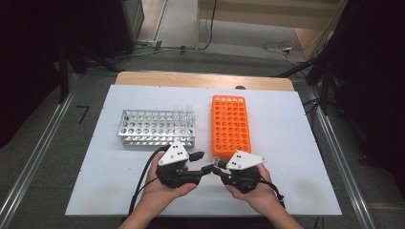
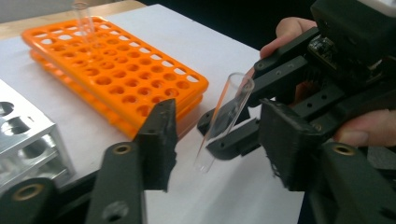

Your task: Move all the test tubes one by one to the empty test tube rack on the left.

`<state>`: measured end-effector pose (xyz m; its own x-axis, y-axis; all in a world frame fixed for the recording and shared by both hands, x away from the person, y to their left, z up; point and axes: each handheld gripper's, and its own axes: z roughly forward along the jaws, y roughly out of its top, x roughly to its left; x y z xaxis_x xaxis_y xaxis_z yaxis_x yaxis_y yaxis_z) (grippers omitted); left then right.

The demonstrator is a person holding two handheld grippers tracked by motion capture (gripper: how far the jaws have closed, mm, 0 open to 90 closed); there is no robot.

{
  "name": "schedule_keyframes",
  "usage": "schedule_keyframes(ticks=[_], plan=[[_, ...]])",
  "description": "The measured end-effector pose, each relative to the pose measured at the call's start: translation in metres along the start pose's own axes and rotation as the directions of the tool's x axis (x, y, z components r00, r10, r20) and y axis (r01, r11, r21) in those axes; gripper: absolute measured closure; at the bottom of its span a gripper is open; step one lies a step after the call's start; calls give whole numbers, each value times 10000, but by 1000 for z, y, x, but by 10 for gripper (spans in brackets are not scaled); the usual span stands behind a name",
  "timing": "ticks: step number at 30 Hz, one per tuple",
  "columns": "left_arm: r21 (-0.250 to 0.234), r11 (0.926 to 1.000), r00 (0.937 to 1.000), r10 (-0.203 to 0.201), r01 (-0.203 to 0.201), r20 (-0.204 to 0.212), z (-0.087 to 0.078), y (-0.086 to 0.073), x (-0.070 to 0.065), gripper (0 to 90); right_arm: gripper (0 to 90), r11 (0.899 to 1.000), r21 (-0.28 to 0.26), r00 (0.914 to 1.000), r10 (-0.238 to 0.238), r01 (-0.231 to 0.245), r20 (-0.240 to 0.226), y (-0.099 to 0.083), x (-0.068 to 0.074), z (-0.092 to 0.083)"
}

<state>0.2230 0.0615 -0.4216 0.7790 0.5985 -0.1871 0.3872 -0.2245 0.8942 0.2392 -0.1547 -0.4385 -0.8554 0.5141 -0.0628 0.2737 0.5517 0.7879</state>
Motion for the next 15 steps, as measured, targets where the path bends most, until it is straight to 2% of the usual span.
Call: schedule_keyframes(ticks=[4, 8, 10, 15], plan=[[96, 9998, 9998, 175, -176, 54, 6, 3, -4, 558, 745, 9998, 138, 9998, -172, 173, -19, 1, 4, 2], [262, 9989, 9992, 394, -391, -107, 10, 6, -7, 614, 744, 9993, 184, 9994, -314, 316, -130, 2, 7, 3], [410, 9981, 9986, 473, -463, -238, 12, 6, -7, 649, 744, 9994, 182, 9994, -307, 309, -150, 2, 8, 3], [509, 9975, 9986, 494, -486, -164, 13, 7, -8, 714, 744, 9995, 249, 9998, -195, 198, -103, 3, 7, 3]])
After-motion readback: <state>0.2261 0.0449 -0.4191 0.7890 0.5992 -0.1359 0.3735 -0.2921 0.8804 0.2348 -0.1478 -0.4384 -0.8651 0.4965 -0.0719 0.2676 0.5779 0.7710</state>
